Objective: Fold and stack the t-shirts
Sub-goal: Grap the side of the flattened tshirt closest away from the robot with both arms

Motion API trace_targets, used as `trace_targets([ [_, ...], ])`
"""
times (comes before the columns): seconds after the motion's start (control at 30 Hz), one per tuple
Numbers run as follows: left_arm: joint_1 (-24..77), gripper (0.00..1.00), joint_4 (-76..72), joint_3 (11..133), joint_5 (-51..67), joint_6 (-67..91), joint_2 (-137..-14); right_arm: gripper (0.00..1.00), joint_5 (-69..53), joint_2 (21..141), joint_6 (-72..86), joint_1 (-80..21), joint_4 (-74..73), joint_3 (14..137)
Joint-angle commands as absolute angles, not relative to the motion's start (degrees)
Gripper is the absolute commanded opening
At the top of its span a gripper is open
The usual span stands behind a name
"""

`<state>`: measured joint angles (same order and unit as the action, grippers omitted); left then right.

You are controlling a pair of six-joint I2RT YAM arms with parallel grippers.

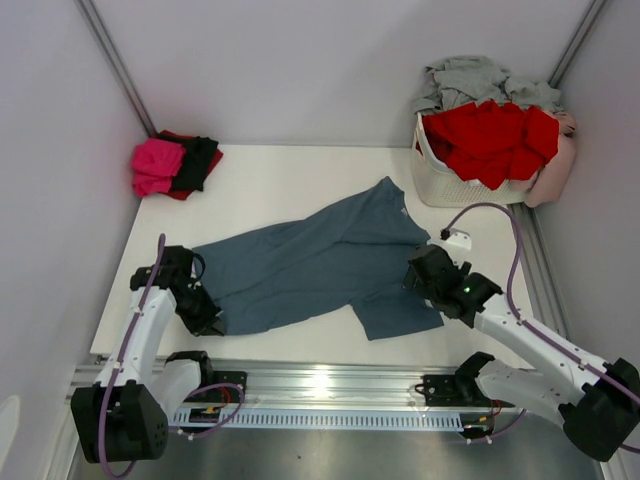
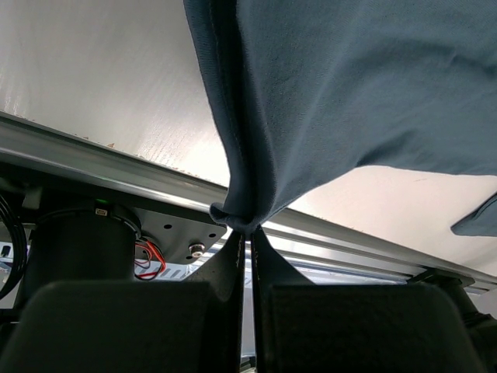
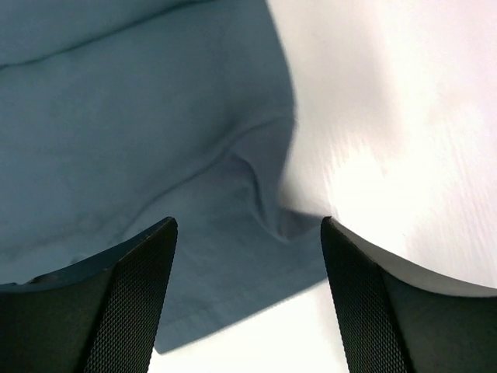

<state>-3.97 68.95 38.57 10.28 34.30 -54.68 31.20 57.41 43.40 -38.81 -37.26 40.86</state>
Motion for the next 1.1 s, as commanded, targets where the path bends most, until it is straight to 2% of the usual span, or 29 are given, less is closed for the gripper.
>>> trace_targets([
  [0.0, -3.4, 0.01, 69.2, 39.5, 11.0, 33.3, -53.5, 0.77, 33.9, 54.5, 50.0, -39.1, -48.4, 41.6],
  [0.17, -3.4, 0.01, 69.1, 39.4, 10.7, 33.3, -53.3, 0.73, 30.0, 52.7, 58.8, -39.6, -49.8, 35.9],
  [0.43, -3.4, 0.01, 68.4, 39.6, 10.3, 33.2, -52.9, 0.66, 26.3, 52.8, 62.0, -39.6, -48.1, 30.6],
  [0.8, -3.4, 0.01, 67.9, 39.5, 10.5, 33.2, -50.3, 0.59, 27.3, 56.3, 68.0, -39.6, -45.5, 26.9],
  [0.9, -3.4, 0.01, 68.0, 39.5, 10.5, 33.3, -49.5, 0.44, 28.2, 56.6, 70.3, -39.6, -46.7, 26.9],
  [1.07, -3.5, 0.01, 68.2, 39.5, 10.4, 33.4, -48.5, 0.27, 28.9, 57.0, 70.8, -39.6, -45.4, 27.2],
])
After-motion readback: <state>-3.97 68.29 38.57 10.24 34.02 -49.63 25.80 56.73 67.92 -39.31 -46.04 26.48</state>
